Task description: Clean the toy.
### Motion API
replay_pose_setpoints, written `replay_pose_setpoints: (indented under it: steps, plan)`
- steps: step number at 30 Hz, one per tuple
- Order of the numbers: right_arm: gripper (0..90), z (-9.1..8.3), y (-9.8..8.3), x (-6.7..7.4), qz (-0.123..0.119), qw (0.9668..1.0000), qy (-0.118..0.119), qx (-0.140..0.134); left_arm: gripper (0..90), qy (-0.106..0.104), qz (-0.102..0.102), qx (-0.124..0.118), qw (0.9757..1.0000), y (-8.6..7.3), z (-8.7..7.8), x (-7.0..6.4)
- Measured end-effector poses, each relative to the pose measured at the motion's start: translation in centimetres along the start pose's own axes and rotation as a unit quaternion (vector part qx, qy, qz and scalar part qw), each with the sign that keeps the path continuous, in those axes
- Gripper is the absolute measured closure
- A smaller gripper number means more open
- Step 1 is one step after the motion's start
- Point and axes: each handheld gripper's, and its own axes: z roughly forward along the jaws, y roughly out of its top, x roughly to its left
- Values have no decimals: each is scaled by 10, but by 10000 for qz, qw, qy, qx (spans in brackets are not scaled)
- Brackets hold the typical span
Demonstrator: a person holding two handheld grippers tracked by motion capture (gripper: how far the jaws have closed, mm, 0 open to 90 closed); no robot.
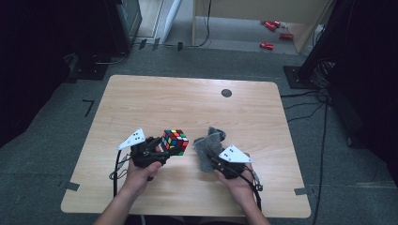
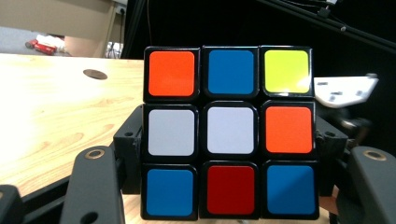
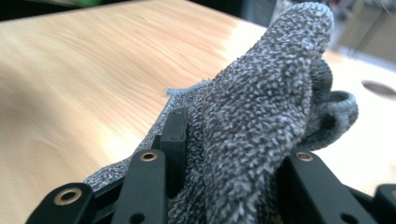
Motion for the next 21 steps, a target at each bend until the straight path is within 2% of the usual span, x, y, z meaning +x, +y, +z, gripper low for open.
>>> replay_pose_setpoints:
  steps: [4,6,8,9,11,13,15,17,18,19,21]
  plan:
    - [539,5,-9,-11,265,9993,91,255,342,43,14,116,9999,-2,2,0]
    - [431,8,-11,-13,335,9986,98,399,342,71,4,165,9998,-2,4,1]
    - [293,10,-13,-15,416,9976,-98,550,342,71,-6,197,9998,-3,4,1]
    - [232,10,-13,-16,474,9969,-118,617,342,72,5,210,9998,-3,4,2]
    - [173,7,-11,-20,535,9965,-185,621,342,82,-16,211,9997,-3,4,2]
    - [151,2,-8,-23,536,9975,-111,442,342,68,-49,215,9997,-2,3,2]
    - [143,-6,-1,-22,364,9993,-10,127,342,52,-83,229,9997,-2,4,3]
    - [146,-12,6,-12,-32,9991,266,-328,342,33,-111,301,9995,-2,5,3]
    - [169,-13,7,-7,-212,9976,390,-528,342,21,-131,387,9992,-3,7,2]
    - [179,-14,9,2,-456,9943,598,-758,342,21,-145,422,9990,-3,8,1]
    - [181,-11,10,14,-658,9901,843,-906,342,-15,-159,492,9987,-4,11,-1]
